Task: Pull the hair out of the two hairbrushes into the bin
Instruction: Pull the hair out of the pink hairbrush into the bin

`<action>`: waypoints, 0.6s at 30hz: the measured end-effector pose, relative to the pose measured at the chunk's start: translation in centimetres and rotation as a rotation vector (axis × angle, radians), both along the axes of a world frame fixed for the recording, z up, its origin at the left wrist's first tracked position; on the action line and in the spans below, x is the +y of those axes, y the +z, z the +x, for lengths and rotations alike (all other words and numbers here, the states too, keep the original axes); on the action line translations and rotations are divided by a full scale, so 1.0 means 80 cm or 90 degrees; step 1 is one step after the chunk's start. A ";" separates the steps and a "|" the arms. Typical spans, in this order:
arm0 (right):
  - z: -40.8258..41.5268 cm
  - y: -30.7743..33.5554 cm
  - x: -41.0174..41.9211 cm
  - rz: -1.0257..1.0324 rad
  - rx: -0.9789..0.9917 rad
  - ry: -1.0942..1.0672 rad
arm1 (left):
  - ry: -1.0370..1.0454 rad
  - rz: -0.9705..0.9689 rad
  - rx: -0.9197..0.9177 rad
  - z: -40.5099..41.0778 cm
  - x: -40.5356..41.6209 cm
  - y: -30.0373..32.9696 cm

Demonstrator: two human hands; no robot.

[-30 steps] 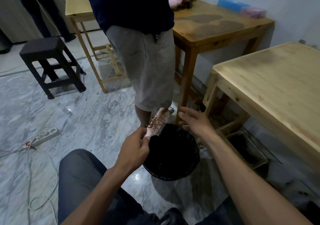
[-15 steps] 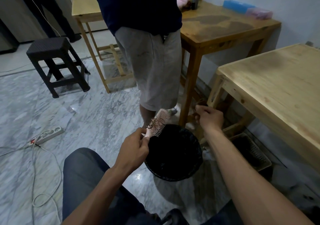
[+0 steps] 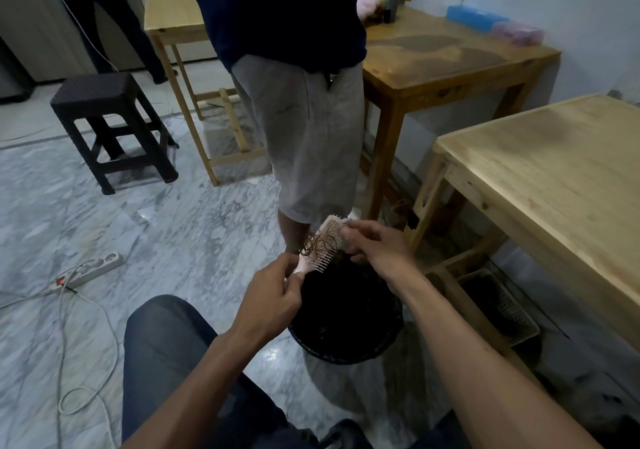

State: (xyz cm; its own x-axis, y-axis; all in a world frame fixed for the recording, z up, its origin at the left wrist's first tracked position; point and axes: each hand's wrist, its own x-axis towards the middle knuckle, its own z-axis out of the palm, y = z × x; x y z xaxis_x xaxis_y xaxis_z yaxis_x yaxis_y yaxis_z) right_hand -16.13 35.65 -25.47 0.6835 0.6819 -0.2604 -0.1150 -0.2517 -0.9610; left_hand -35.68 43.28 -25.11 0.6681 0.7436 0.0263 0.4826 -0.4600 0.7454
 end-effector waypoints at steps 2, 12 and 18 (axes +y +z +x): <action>0.003 -0.001 0.004 -0.010 -0.011 -0.070 | 0.007 -0.001 0.007 -0.002 0.001 0.000; 0.030 -0.029 -0.025 -0.113 0.070 -0.102 | 0.085 -0.029 -0.002 -0.007 0.007 0.000; 0.009 -0.022 -0.017 -0.174 0.004 0.063 | 0.059 -0.019 -0.002 0.003 0.001 -0.001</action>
